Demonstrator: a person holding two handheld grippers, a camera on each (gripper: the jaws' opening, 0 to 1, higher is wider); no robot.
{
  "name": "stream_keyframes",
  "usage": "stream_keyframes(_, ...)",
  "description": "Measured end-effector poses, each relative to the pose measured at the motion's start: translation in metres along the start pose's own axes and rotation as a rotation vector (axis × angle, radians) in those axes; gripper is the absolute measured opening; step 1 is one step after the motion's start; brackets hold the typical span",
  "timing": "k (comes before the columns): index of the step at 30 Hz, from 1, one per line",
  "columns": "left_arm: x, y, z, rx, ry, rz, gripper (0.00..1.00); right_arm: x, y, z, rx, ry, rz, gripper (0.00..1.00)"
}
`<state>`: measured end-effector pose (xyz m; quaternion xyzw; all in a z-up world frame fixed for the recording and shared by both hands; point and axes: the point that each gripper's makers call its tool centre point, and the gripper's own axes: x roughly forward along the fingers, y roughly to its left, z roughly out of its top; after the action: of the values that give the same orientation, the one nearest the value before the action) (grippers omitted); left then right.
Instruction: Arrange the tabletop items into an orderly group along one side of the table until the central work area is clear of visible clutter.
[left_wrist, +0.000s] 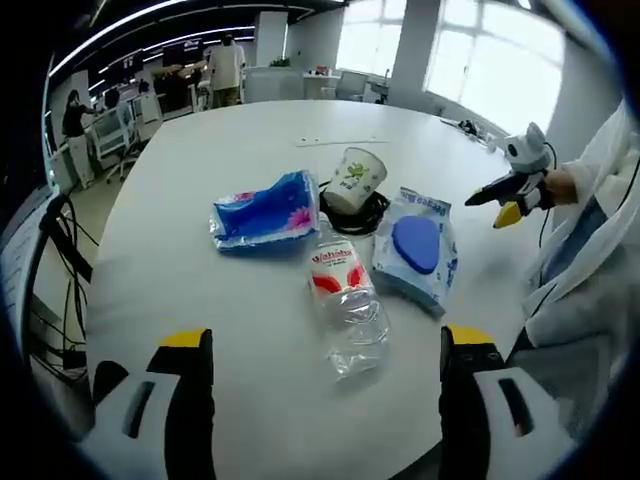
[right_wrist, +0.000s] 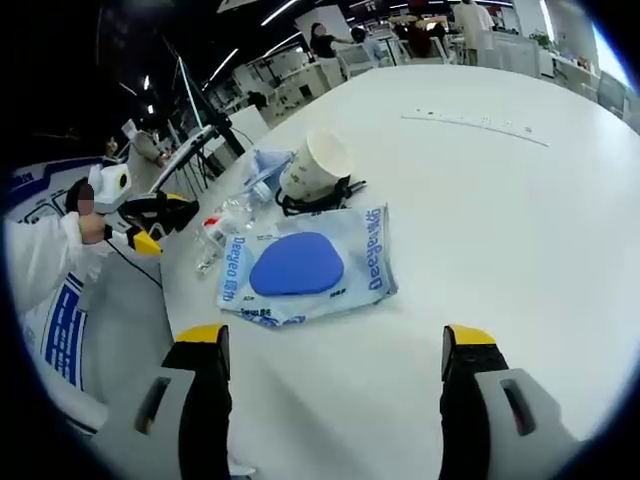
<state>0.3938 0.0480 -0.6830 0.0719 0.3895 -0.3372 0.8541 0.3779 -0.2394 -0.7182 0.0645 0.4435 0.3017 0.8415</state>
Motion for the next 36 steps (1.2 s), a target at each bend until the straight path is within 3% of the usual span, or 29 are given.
stream_keyframes(18, 0.012, -0.013, -0.006, -0.031, 0.014, -0.025, 0.95, -0.004, -0.008, -0.005, 0.03, -0.001, -0.012, 0.85)
stream_keyframes(26, 0.014, -0.012, 0.0, -0.05, -0.011, -0.013, 0.94, -0.005, -0.01, -0.01, 0.04, 0.003, -0.014, 0.83)
stream_keyframes(36, 0.02, -0.018, -0.001, -0.05, -0.002, -0.012, 0.92, -0.007, -0.016, -0.008, 0.063, -0.008, -0.023, 0.82)
